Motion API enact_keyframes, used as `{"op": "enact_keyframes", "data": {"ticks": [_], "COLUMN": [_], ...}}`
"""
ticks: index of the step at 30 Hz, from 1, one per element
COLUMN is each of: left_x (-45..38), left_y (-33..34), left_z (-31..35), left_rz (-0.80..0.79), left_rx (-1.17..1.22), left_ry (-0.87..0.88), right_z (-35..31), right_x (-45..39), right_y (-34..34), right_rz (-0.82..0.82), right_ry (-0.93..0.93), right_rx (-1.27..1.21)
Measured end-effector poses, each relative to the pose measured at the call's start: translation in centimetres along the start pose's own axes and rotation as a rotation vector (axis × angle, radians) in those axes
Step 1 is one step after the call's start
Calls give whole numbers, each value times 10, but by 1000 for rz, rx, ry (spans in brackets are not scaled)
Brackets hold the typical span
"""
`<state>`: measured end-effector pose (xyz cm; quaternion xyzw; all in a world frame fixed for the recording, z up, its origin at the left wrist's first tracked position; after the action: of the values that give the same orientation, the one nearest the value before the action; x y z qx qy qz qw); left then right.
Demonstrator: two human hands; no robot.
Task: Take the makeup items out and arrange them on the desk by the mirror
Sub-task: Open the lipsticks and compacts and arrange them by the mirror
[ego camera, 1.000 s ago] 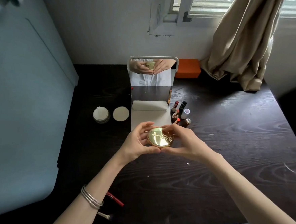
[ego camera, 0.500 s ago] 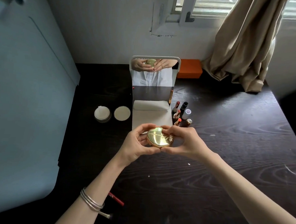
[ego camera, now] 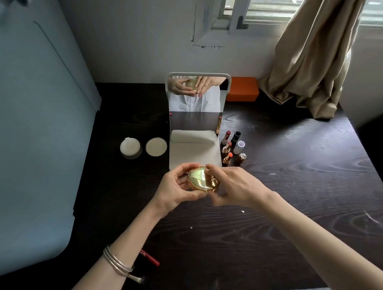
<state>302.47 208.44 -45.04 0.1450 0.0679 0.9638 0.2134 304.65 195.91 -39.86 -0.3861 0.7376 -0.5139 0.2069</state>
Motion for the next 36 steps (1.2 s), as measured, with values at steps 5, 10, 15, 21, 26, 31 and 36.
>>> {"op": "enact_keyframes", "data": {"ticks": [5, 10, 15, 21, 26, 31, 36], "left_x": [3, 4, 3, 1, 3, 3, 3], "left_y": [1, 7, 0, -2, -2, -1, -2], "left_z": [-3, -3, 3, 17, 18, 17, 19], "left_rz": [3, -10, 29, 17, 48, 52, 37], "left_rx": [35, 47, 21, -36, -69, -53, -93], "left_ry": [-8, 7, 50, 116, 146, 160, 159], "right_z": [-7, 0, 14, 15, 27, 35, 35], "right_x": [0, 0, 0, 3, 7, 6, 7], "right_y": [2, -7, -2, 1, 14, 29, 30], "right_rz": [-25, -41, -211, -158, 20, 21, 86], "right_ry": [-48, -10, 66, 70, 181, 209, 221], "right_rx": [84, 51, -125, -476, -845, -978, -980]}}
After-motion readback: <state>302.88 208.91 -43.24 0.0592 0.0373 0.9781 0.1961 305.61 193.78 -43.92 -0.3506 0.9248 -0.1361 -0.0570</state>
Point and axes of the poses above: each hand's wrist, its own x-axis away from the middle knuckle, its own y-axis out of the palm, z = x × y, the point moved 7 cm from there along -x, towards the middle knuckle, and after that the axes turned 13 degrees about -z, right-handed, at the moved point
